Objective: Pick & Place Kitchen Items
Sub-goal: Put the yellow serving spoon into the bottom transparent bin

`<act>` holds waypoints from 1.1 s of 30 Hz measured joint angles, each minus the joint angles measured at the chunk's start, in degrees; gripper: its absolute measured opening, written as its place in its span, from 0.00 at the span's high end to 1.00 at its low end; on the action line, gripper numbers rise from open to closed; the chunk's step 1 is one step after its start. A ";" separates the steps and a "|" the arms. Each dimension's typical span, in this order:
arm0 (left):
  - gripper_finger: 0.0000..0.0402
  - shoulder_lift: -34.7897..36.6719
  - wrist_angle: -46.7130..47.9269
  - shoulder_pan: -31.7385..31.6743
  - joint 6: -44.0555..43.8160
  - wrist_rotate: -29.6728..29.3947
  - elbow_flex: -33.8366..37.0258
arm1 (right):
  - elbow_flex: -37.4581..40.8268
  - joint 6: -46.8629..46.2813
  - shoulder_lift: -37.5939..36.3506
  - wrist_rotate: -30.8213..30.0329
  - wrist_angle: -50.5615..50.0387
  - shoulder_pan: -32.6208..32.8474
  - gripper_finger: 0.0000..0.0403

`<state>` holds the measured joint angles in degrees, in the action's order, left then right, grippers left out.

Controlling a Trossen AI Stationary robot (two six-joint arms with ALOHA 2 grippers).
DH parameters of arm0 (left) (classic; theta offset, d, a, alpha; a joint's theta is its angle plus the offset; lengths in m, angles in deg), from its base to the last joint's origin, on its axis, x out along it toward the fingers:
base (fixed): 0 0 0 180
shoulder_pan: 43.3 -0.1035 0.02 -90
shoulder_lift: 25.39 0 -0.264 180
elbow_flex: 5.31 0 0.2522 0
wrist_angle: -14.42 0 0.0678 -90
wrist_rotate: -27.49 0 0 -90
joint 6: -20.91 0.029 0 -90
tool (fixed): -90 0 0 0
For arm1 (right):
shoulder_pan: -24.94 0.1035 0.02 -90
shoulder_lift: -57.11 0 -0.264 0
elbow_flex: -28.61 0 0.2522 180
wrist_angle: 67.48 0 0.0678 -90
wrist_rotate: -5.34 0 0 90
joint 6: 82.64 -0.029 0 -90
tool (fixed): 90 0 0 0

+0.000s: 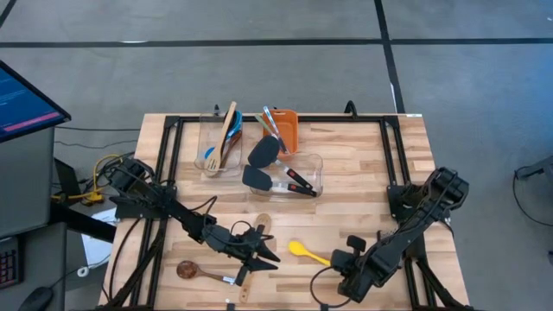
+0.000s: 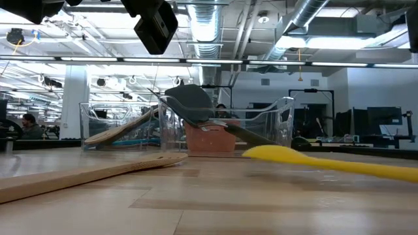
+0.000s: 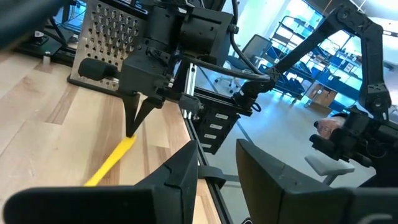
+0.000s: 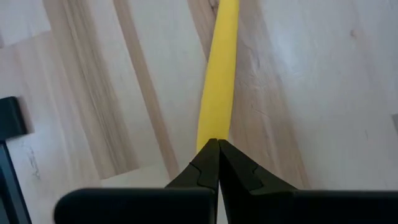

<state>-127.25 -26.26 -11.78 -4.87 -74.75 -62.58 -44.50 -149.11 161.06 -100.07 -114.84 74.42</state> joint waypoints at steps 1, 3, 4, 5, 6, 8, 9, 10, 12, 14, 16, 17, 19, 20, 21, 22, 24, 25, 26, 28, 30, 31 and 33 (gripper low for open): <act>0.76 0.00 0.00 0.00 0.00 0.01 0.00 | 0.16 -0.14 -0.03 0.12 0.08 -0.01 1.00; 0.76 0.00 0.00 0.00 0.00 -0.01 0.00 | 0.17 -0.18 0.00 0.14 0.13 -0.01 1.00; 0.76 0.00 -0.01 0.00 0.00 -0.01 0.00 | 0.20 -0.18 0.01 0.16 0.23 -0.01 1.00; 0.76 0.00 -0.01 0.00 0.00 -0.01 0.00 | 0.21 -0.14 0.04 0.22 0.29 -0.01 1.00; 0.76 0.00 0.00 0.00 0.00 -0.01 0.00 | 0.21 -0.09 0.08 0.34 0.31 -0.01 1.00; 0.76 0.00 0.01 0.00 0.00 -0.01 0.00 | 0.27 -0.08 0.12 0.38 0.43 -0.01 1.00; 0.76 0.00 0.11 0.00 -0.01 -0.02 0.00 | 0.28 -0.07 0.12 0.40 0.46 -0.01 1.00; 0.76 0.02 0.66 0.00 0.00 -0.03 -0.02 | 0.29 -0.04 0.12 0.42 0.51 -0.01 1.00; 0.76 0.07 3.70 0.00 0.00 -0.03 -0.11 | 0.32 0.25 0.15 0.55 0.71 -0.01 1.00; 0.77 0.07 6.85 0.00 0.07 -0.07 -0.20 | 0.34 0.39 0.17 0.58 0.86 -0.01 1.00; 0.78 0.08 10.46 0.00 1.33 -0.25 -1.88 | 0.34 0.41 0.19 0.62 0.90 -0.01 1.00; 0.80 0.30 12.48 -0.04 2.63 -0.26 -3.29 | 0.36 0.41 0.19 0.62 0.96 -0.01 1.00; 0.84 0.73 17.55 -0.50 5.43 -0.20 -7.06 | 0.37 0.41 0.21 0.62 1.02 -0.01 1.00; 0.86 0.88 21.14 -0.73 7.05 -0.10 -9.31 | 0.37 0.43 0.22 0.65 1.07 -0.01 1.00; 0.88 1.05 25.67 -1.01 8.60 0.14 -11.55 | 0.37 0.43 0.23 0.65 1.09 -0.01 1.00; 0.90 1.09 31.14 -1.43 10.04 0.25 -14.03 | 0.37 0.43 0.23 0.65 1.09 -0.01 1.00; 0.95 1.09 42.54 -2.48 12.04 0.26 -19.07 | 0.37 0.45 0.23 0.71 1.14 -0.03 1.00; 0.97 1.09 47.80 -3.10 12.81 0.25 -21.26 | 0.37 0.45 0.24 0.71 1.16 -0.03 1.00; 0.99 1.09 51.85 -3.66 13.82 0.21 -23.00 | 0.37 0.45 0.25 0.71 1.16 -0.01 1.00; 0.99 1.09 56.02 -4.63 16.58 0.19 -25.07 | 0.39 0.45 0.25 0.73 1.24 -0.01 1.00; 0.99 1.09 56.41 -5.28 20.44 0.11 -25.85 | 0.39 0.48 0.28 0.73 1.27 -0.02 1.00; 0.99 1.09 56.34 -5.54 22.42 0.18 -26.09 | 0.39 0.48 0.28 0.73 1.28 -0.03 1.00; 0.99 1.09 56.40 -6.02 25.27 0.20 -26.21 | 0.39 0.56 0.28 0.73 1.30 -0.02 1.00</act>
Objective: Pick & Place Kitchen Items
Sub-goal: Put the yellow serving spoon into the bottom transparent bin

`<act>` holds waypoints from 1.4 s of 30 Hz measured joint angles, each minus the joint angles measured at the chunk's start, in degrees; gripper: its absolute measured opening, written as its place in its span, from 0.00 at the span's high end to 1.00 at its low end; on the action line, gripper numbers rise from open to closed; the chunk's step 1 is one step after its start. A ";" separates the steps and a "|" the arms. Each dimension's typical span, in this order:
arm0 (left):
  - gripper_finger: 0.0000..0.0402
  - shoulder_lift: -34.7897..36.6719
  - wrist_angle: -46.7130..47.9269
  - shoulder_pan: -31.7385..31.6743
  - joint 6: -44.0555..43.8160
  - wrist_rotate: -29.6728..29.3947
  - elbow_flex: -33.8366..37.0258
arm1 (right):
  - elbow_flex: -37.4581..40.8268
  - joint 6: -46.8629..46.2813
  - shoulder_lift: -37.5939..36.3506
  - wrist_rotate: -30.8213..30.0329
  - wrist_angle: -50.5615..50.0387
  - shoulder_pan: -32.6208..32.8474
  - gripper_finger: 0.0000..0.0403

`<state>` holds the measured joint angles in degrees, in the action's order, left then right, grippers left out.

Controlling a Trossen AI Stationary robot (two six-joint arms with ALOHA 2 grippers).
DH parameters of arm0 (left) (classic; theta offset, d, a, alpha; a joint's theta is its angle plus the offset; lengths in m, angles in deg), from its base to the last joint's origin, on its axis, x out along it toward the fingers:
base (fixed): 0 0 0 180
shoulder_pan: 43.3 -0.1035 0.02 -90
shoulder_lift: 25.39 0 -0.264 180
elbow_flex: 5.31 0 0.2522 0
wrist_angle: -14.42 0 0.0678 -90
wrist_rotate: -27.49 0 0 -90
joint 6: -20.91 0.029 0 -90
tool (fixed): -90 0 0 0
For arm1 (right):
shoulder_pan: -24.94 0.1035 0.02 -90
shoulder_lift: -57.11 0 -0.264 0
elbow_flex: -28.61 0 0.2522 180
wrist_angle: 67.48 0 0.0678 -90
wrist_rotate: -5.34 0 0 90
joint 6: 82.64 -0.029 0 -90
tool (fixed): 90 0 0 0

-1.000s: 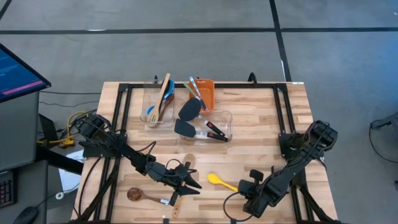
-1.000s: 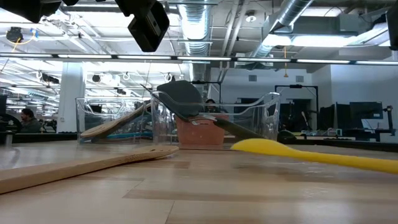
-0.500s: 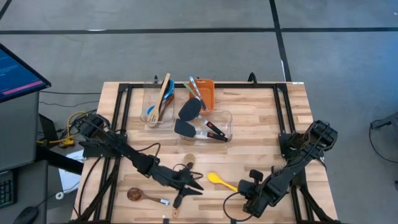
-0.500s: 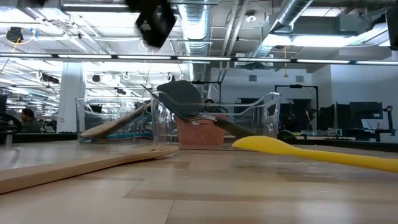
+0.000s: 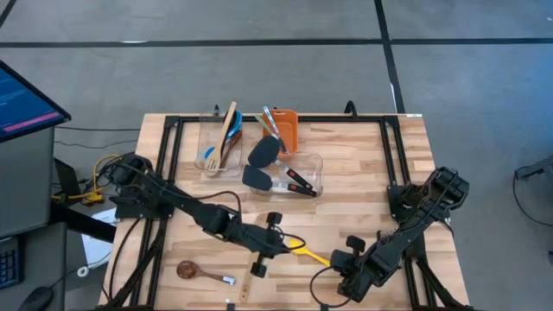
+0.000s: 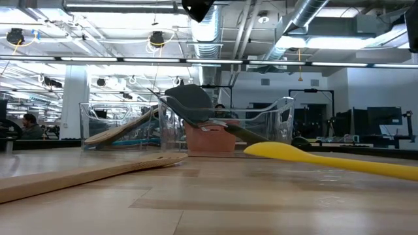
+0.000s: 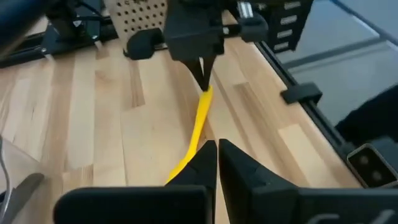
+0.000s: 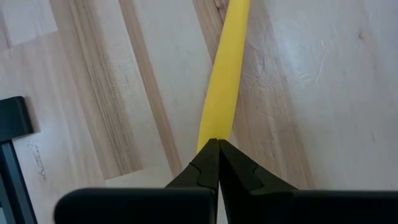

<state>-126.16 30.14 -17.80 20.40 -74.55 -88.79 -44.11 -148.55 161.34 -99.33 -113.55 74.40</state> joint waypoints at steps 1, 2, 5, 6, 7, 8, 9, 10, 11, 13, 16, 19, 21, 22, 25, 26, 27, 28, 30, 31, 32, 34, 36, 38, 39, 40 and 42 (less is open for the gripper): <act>0.99 -0.01 0.35 -0.29 0.62 0.03 0.00 | 0.00 0.00 0.00 0.00 0.02 -0.01 1.00; 0.99 -0.03 0.71 -0.57 1.31 0.07 0.00 | 0.00 0.00 0.02 0.02 0.02 -0.01 1.00; 0.99 -0.07 0.68 -0.95 1.76 0.10 -0.06 | 0.00 0.00 0.02 0.02 0.06 -0.01 1.00; 0.99 -0.12 0.65 -0.95 1.76 0.08 -0.24 | 0.00 0.00 0.02 0.02 0.06 -0.01 1.00; 0.99 -0.65 0.44 -0.90 1.76 -0.04 -0.65 | 0.00 0.00 0.02 0.02 0.08 -0.01 1.00; 0.99 -1.33 0.04 -0.66 1.78 -0.05 -1.33 | 0.00 0.00 0.02 0.02 0.08 -0.01 1.00; 0.99 -2.18 0.12 -0.38 1.79 -0.03 -2.06 | 0.01 0.00 0.02 0.04 0.13 -0.04 1.00; 0.99 -3.43 0.25 -0.03 1.81 0.10 -3.15 | 0.04 0.00 0.02 0.02 0.19 -0.12 1.00; 0.99 -5.10 0.03 0.32 2.08 0.31 -4.70 | 0.02 0.00 0.02 0.07 0.19 -0.14 1.00; 0.99 -8.87 0.07 1.05 3.74 0.68 -7.78 | 0.04 0.04 0.02 0.09 0.25 -0.24 1.00; 0.99 -14.91 2.05 1.63 5.95 1.36 -13.67 | 0.02 0.02 0.02 0.29 0.30 -0.41 1.00; 0.99 -19.02 9.63 1.59 7.18 0.43 -19.83 | 0.04 0.23 0.02 0.26 0.45 -0.36 1.00; 0.99 -20.52 14.08 1.42 7.83 -1.74 -22.41 | 0.04 0.28 0.02 0.33 0.61 -0.36 1.00; 0.99 -21.22 14.60 1.17 8.15 -2.06 -23.30 | 0.04 0.31 0.02 0.35 0.61 -0.36 1.00; 0.99 -21.75 14.55 0.36 9.36 -1.67 -23.89 | 0.04 0.48 0.02 0.31 0.79 -0.45 1.00; 0.99 -21.75 14.47 -0.08 9.41 -1.61 -23.89 | 0.04 0.48 0.02 0.33 0.82 -0.44 1.00; 0.99 -21.73 14.39 -0.56 9.37 -1.50 -23.75 | 0.04 0.49 0.02 0.32 0.91 -0.43 1.00; 0.99 -21.73 14.35 -1.07 9.20 -1.00 -23.54 | 0.04 0.48 0.02 0.26 1.00 -0.47 1.00; 0.99 -21.73 14.77 -2.18 7.94 -0.31 -23.32 | 0.04 0.48 0.02 0.24 1.09 -0.42 1.00; 0.99 -21.75 14.66 -2.72 7.34 -0.19 -23.32 | 0.04 0.48 0.04 0.24 1.17 -0.44 1.00; 0.98 -22.00 14.28 -3.24 6.60 -0.16 -23.34 | 0.04 0.48 0.04 0.24 1.20 -0.43 1.00; 0.96 -22.69 13.92 -4.05 5.93 -0.19 -23.42 | 0.04 0.57 0.07 0.22 1.26 -0.45 1.00; 0.93 -23.73 14.00 -4.62 5.92 0.00 -23.37 | 0.04 1.26 0.07 0.20 1.33 -0.45 1.00; 0.88 -24.32 14.13 -4.86 6.07 1.01 -23.28 | 0.04 1.59 0.07 0.20 1.39 -0.45 1.00; 0.86 -24.58 13.56 -4.89 6.12 1.94 -23.30 | 0.04 1.83 0.07 0.22 1.39 -0.45 1.00; 0.83 -24.70 13.54 -4.91 6.25 2.89 -23.30 | 0.04 2.00 0.07 0.23 1.39 -0.45 1.00; 0.77 -24.74 13.59 -4.91 6.53 4.09 -23.29 | 0.04 2.52 0.07 0.24 1.42 -0.47 1.00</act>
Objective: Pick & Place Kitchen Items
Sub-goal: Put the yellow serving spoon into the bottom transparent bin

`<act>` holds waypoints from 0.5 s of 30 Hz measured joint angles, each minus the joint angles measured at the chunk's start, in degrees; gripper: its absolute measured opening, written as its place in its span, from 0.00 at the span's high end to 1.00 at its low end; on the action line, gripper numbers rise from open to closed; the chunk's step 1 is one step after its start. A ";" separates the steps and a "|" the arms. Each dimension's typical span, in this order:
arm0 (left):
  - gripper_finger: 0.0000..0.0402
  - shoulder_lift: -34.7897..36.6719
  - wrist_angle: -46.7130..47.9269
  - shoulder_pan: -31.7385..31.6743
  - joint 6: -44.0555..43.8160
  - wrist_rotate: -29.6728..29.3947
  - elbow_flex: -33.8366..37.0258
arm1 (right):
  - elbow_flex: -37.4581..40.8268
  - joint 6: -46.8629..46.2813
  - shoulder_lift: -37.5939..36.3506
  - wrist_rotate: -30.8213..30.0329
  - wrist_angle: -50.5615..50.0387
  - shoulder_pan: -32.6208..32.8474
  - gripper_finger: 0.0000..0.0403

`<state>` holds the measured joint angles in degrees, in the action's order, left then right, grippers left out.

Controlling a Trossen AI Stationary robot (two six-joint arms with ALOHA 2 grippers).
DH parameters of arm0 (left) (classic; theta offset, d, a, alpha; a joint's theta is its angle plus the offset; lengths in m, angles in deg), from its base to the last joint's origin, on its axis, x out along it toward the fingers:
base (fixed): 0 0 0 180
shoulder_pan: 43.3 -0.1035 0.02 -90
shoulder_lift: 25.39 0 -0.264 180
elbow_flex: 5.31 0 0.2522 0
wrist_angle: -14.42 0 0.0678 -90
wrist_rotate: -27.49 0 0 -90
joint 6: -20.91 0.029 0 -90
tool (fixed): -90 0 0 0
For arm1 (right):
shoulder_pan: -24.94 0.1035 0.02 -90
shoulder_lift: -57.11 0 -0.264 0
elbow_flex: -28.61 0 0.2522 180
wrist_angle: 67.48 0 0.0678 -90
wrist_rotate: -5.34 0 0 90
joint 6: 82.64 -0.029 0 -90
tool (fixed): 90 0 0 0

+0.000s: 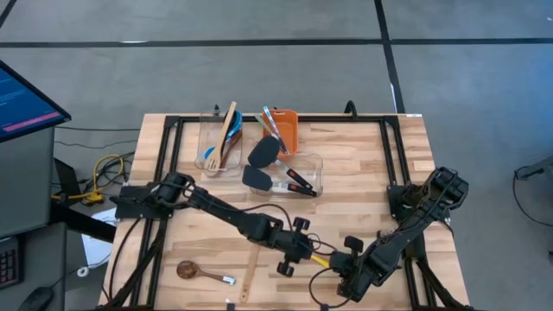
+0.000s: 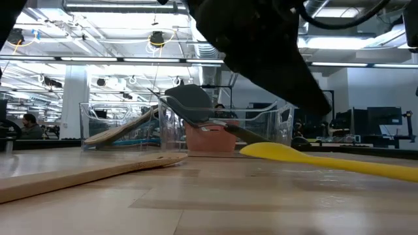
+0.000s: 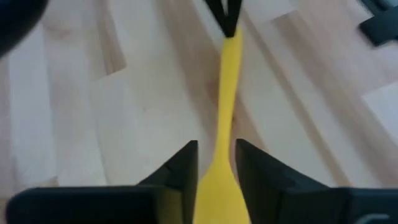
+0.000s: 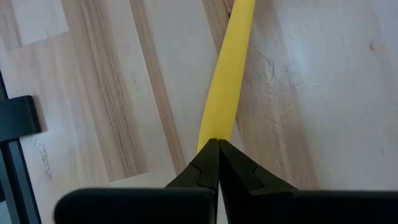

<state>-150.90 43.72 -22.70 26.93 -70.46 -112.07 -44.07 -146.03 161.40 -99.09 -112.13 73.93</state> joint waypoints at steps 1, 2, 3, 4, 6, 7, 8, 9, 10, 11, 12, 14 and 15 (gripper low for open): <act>0.74 0.00 -0.14 0.00 0.02 0.71 0.01 | 0.00 0.26 0.00 0.00 0.00 0.00 1.00; 0.71 0.00 -0.34 0.00 0.02 1.10 -0.01 | 0.00 0.36 0.00 0.00 0.00 0.00 1.00; 0.68 0.00 -0.35 0.05 0.02 1.36 -0.01 | 0.00 0.37 0.00 0.00 0.02 -0.02 1.00; 0.65 0.00 -0.36 0.09 0.03 1.38 -0.01 | 0.00 0.39 0.00 0.00 0.02 -0.02 1.00; 0.59 -0.37 -0.81 0.11 0.04 1.40 -0.05 | 0.00 0.36 0.00 0.00 0.02 -0.02 1.00; 0.56 -1.06 -1.82 0.11 0.07 1.40 -0.21 | 0.00 0.38 0.00 0.00 0.04 -0.02 1.00; 0.53 -1.85 -2.23 0.11 0.15 1.44 -0.21 | 0.00 0.39 0.00 0.02 0.06 -0.04 1.00; 0.51 -2.89 -2.16 0.11 0.15 1.94 -0.10 | 0.00 0.39 0.00 0.01 0.09 -0.04 1.00; 0.49 -3.96 -3.01 0.11 0.15 2.38 -0.04 | 0.00 0.39 0.00 -0.02 0.09 -0.02 1.00; 0.48 -5.00 -3.66 0.11 0.15 2.43 0.03 | 0.00 0.39 0.00 0.00 0.11 -0.02 1.00; 0.47 -5.92 -4.28 0.11 0.15 2.42 0.03 | 0.00 0.39 0.00 -0.02 0.13 -0.02 1.00; 0.46 -6.85 -4.73 -0.11 -0.06 2.34 -0.08 | 0.00 0.39 0.00 -0.02 0.15 -0.02 1.00; 0.46 -7.14 -5.02 -0.18 -0.51 2.35 -0.16 | 0.00 0.39 0.00 -0.02 0.15 -0.02 1.00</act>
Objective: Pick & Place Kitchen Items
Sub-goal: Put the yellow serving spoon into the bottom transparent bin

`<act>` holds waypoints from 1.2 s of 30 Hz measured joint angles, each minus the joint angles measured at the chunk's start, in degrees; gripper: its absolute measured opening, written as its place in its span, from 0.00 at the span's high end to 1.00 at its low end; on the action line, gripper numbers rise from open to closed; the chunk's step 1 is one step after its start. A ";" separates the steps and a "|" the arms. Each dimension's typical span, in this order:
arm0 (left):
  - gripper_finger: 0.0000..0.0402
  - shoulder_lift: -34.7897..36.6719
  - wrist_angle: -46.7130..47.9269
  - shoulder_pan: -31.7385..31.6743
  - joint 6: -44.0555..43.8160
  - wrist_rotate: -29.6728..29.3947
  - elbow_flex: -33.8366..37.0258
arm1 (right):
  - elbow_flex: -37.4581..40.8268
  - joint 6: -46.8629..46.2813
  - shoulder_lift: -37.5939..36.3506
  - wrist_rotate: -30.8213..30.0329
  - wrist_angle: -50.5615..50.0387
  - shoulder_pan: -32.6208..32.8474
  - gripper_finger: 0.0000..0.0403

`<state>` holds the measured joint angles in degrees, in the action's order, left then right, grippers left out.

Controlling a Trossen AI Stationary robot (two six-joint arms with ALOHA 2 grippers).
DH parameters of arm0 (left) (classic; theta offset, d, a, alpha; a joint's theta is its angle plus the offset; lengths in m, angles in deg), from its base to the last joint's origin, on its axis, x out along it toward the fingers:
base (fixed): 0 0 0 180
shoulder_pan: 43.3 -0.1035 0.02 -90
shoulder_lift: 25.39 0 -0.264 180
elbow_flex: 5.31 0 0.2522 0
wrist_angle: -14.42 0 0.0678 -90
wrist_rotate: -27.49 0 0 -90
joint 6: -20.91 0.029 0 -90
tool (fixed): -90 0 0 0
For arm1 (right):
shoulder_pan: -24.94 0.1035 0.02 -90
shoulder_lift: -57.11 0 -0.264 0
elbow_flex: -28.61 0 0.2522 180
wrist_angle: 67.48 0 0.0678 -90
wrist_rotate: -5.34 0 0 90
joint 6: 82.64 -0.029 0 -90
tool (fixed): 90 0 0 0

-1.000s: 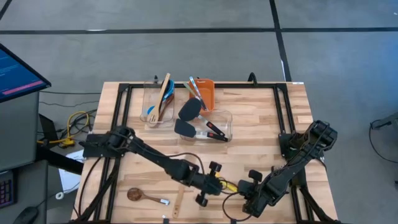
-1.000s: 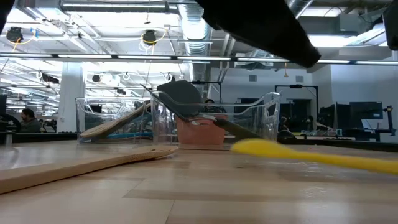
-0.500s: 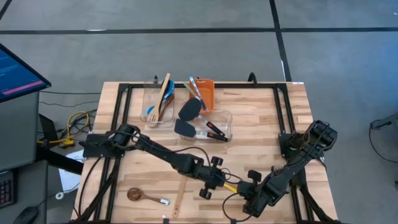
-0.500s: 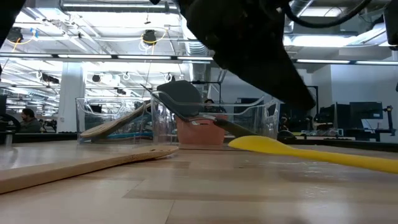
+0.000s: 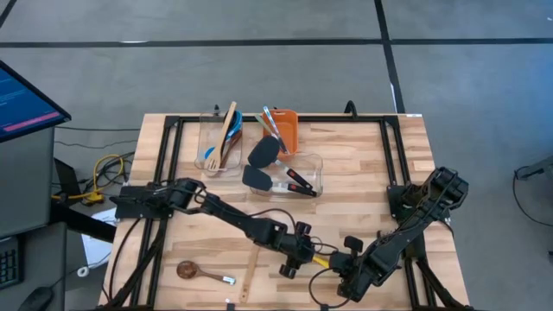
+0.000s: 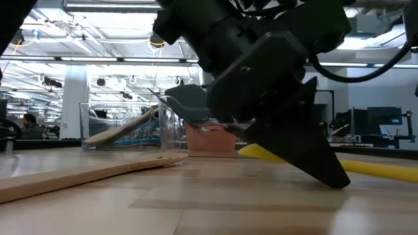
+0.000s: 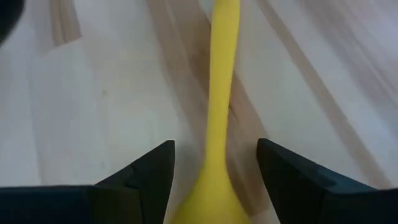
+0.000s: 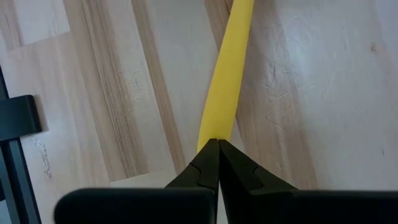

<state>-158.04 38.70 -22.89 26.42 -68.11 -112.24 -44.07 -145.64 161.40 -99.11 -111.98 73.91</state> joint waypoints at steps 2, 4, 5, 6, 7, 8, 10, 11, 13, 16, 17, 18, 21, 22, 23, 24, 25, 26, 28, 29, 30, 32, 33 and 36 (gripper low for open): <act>0.47 -0.17 0.02 -0.40 -1.64 0.14 0.00 | 0.00 0.00 0.00 -0.02 0.02 0.00 1.00; 0.49 -0.27 -0.02 -0.74 -2.76 0.48 -0.02 | 0.00 0.00 0.00 -0.02 0.00 0.00 1.00; 0.51 -0.18 0.04 -0.89 -2.92 0.62 -0.02 | 0.00 0.00 0.00 -0.03 0.02 0.00 1.00; 0.53 0.00 0.25 -0.94 -2.91 0.92 -0.02 | 0.00 0.00 0.00 -0.05 0.01 0.00 1.00; 0.55 0.03 0.35 -1.09 -2.90 1.57 0.00 | 0.00 0.00 0.00 -0.16 0.02 0.00 1.00; 0.58 0.03 0.37 -1.25 -2.90 2.38 0.00 | 0.00 0.02 0.00 -0.17 0.02 0.00 1.00; 0.64 0.03 0.52 -1.33 -2.92 3.31 0.02 | 0.00 0.00 0.00 -0.17 0.02 0.00 1.00; 0.68 0.03 0.52 -1.33 -2.90 3.52 0.02 | 0.00 0.02 0.00 -0.17 0.02 0.00 1.00; 0.76 -0.18 0.41 -1.32 -2.92 3.49 0.02 | 0.00 0.02 0.00 -0.21 0.04 0.00 1.00; 0.87 -0.23 0.37 -1.31 -2.78 3.51 0.02 | 0.00 0.02 0.00 -0.44 -0.11 0.00 1.00; 0.91 -0.23 0.37 -1.28 -2.70 3.49 0.02 | 0.00 0.04 0.00 -0.48 -0.26 0.00 1.00; 0.94 -0.23 0.37 -1.20 -2.62 3.52 0.02 | 0.00 0.03 0.00 -0.48 -0.31 0.00 1.00; 0.97 -0.23 0.33 -1.07 -2.33 3.51 0.02 | 0.00 0.04 0.00 -0.52 -0.24 0.00 1.00; 0.97 -0.24 0.33 -1.03 -2.35 3.55 0.02 | 0.00 0.04 0.00 -0.52 -0.22 0.00 1.00; 0.97 -0.25 0.34 -0.97 -2.41 3.63 0.02 | 0.00 0.04 0.00 -0.52 -0.20 0.00 1.00; 0.97 -0.25 0.36 -0.89 -2.49 3.62 0.02 | 0.00 0.04 0.00 -0.52 -0.17 0.00 1.00; 0.98 -0.25 0.37 -0.81 -2.50 3.55 0.02 | 0.00 0.03 0.00 -0.52 -0.15 0.00 1.00; 0.98 -0.27 0.37 -0.71 -2.50 3.54 0.02 | 0.00 0.04 0.00 -0.51 -0.13 0.00 1.00; 0.98 -0.27 0.35 -0.54 -2.50 3.45 0.02 | 0.00 0.04 0.00 -0.52 -0.09 0.00 1.00; 0.98 -0.27 0.33 -0.41 -2.52 3.28 0.04 | 0.00 0.04 0.00 -0.50 -0.09 0.00 1.00; 0.98 -0.29 0.33 -0.26 -2.55 2.96 0.04 | 0.00 0.03 0.00 -0.50 -0.07 0.00 1.00; 0.99 -0.32 0.35 0.05 -2.56 2.21 0.04 | 0.00 0.03 0.00 -0.50 -0.04 0.00 1.00; 0.99 -0.32 0.34 0.15 -2.56 2.03 0.04 | 0.00 0.04 0.00 -0.50 -0.04 0.00 1.00; 0.99 -0.01 0.28 0.47 -2.50 1.94 0.15 | 0.00 0.03 0.00 -0.50 -0.04 0.00 1.00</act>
<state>-158.05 38.99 -22.42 23.92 -66.17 -112.09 -44.07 -145.62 161.40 -99.62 -112.02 73.91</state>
